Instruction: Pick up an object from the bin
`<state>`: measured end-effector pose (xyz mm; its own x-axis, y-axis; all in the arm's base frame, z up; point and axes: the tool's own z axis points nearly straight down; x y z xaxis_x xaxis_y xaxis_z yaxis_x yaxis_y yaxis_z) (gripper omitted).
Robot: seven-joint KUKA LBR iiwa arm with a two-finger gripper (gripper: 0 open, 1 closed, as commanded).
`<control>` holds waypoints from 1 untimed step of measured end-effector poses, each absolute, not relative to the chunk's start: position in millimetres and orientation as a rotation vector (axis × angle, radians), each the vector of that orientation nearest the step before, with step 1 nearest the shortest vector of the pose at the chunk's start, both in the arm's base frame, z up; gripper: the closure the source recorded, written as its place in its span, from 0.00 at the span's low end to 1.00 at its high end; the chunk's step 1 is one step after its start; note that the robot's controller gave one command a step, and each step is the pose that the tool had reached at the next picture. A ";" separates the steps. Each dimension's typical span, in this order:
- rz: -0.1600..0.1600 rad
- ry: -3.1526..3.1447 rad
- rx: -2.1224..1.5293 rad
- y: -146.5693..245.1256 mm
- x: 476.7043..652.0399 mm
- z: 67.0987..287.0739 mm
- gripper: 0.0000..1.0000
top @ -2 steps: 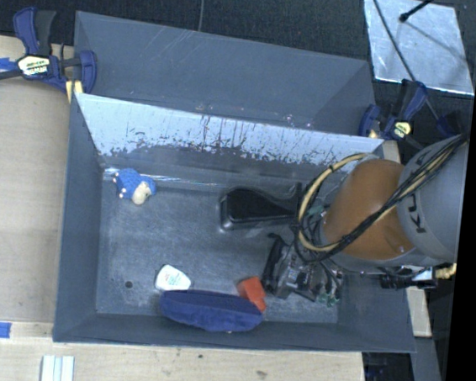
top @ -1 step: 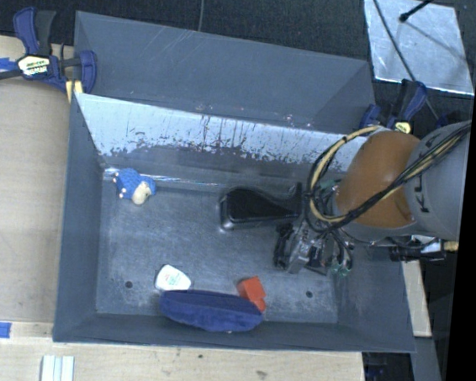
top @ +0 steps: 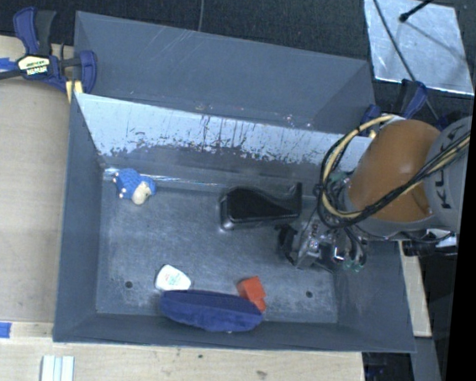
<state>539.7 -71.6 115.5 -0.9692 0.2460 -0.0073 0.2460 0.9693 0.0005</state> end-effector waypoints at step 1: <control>-0.002 3.103 0.399 -92.2 550.8 192.0 1.00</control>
Offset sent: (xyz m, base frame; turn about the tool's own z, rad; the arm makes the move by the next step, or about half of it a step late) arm 0.0083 -0.0186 0.0711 0.0054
